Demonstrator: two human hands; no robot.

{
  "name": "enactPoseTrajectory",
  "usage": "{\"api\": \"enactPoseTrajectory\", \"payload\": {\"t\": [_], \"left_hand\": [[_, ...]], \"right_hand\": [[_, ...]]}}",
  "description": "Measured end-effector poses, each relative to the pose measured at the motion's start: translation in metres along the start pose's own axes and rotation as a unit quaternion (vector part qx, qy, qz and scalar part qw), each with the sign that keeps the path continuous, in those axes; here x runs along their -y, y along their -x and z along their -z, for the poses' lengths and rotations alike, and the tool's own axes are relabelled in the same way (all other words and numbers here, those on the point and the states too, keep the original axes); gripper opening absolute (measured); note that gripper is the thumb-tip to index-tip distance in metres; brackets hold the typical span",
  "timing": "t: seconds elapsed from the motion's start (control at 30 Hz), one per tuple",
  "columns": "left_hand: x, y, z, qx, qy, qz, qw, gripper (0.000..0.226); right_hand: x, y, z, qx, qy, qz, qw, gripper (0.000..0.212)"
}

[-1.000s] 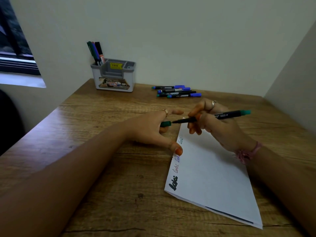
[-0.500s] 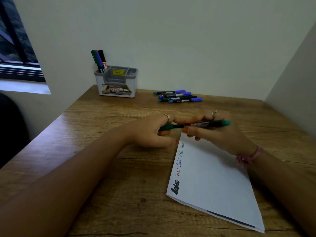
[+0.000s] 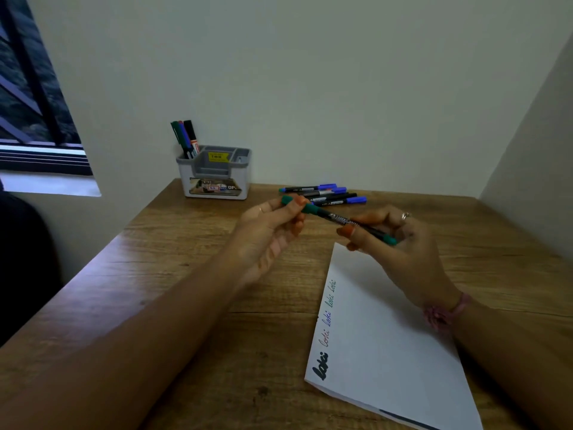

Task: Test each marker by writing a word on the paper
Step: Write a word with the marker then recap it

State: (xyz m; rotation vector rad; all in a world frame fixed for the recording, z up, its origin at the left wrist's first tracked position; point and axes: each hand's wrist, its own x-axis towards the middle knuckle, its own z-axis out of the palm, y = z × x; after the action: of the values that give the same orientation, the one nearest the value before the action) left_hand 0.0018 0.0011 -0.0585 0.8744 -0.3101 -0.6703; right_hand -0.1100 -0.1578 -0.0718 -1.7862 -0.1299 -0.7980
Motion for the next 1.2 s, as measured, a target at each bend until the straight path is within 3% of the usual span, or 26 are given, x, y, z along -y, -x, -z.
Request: {"api": "enactPoseTrajectory", "payload": {"t": [0.1,0.23,0.33,0.43,0.77,1.03,1.2], "left_hand": [[0.010,0.001,-0.003,-0.055,0.059,0.000,0.997,0.024],[0.017,0.002,-0.007,-0.053,0.069,-0.023,0.996,0.036],[0.015,0.008,-0.014,0.002,0.047,-0.048,0.998,0.037],[0.022,0.017,-0.031,0.075,-0.079,-0.078,0.991,0.027],[0.021,0.013,-0.027,0.078,-0.008,-0.100,0.992,0.021],[0.026,0.008,-0.022,0.080,0.012,-0.071,0.994,0.020],[0.018,0.007,-0.018,0.054,-0.007,-0.061,0.997,0.022]], "right_hand": [[-0.007,0.002,-0.004,-0.023,0.088,0.017,0.996,0.017],[-0.011,0.002,-0.003,-0.012,0.117,-0.004,0.993,0.011],[-0.014,0.009,-0.009,0.052,0.143,-0.021,0.988,0.006],[-0.017,0.016,-0.022,0.121,0.169,-0.012,0.978,0.021],[-0.017,0.011,-0.019,0.118,0.183,-0.007,0.976,0.036],[-0.012,0.012,-0.014,0.144,0.118,-0.029,0.982,0.034],[-0.012,0.004,-0.011,0.163,0.188,-0.021,0.968,0.024]]}}
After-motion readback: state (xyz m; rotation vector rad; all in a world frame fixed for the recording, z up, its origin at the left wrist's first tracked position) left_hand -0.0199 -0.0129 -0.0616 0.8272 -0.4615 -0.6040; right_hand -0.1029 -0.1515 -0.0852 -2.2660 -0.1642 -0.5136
